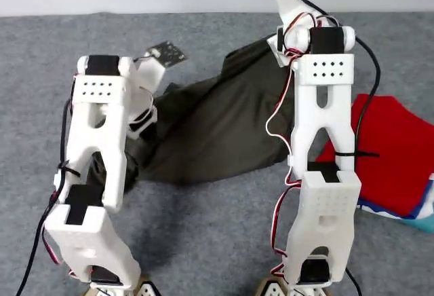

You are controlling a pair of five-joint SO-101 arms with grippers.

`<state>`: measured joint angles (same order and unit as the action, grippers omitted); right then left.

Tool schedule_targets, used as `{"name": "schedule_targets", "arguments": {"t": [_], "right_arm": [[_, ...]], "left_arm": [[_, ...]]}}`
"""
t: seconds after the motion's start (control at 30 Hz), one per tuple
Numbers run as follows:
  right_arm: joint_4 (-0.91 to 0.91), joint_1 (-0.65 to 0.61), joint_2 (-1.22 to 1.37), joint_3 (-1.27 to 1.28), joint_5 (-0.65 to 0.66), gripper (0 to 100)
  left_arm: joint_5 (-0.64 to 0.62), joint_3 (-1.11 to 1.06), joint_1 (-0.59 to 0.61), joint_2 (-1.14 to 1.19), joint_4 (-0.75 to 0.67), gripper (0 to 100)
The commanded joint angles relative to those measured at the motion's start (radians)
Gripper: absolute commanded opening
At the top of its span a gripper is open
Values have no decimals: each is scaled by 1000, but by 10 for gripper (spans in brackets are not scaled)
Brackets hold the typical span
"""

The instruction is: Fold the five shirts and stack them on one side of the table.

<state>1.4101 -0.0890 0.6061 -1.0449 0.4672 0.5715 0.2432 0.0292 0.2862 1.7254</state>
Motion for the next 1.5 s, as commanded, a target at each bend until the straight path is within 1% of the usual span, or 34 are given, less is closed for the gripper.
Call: {"name": "schedule_targets", "arguments": {"t": [0.0, 0.27, 0.4, 0.53, 0.63, 0.73, 0.87, 0.9, 1.07, 1.3, 1.47], "right_arm": [[2, -1, -15, -9, 8, 11], [15, -16, -13, -11, 8, 11], [18, -15, -13, -9, 8, 11], [18, -15, -13, -9, 8, 11], [18, -16, -13, -9, 8, 11], [18, -18, -13, -9, 8, 11], [18, -18, -18, -9, 8, 11], [18, -16, -21, -11, 8, 11], [31, -10, -24, -18, 8, 11], [113, -15, -24, -166, 8, 10], [186, -12, -22, -334, 8, 10]], "left_arm": [[3, -4, 34, 8, 9, 202], [2, -4, 44, 173, -26, 200], [2, -4, 78, 206, -54, 199], [0, -4, 121, 222, -112, 199], [-2, -4, 127, 247, -133, 198], [0, -5, 114, 264, -132, 154], [3, -1, 91, 256, -114, 34], [3, 12, 81, 249, -98, 5], [-2, 102, 58, 150, 31, 6], [-3, 111, 52, -127, 29, 6], [-5, 110, 68, -256, 29, 6]]}}
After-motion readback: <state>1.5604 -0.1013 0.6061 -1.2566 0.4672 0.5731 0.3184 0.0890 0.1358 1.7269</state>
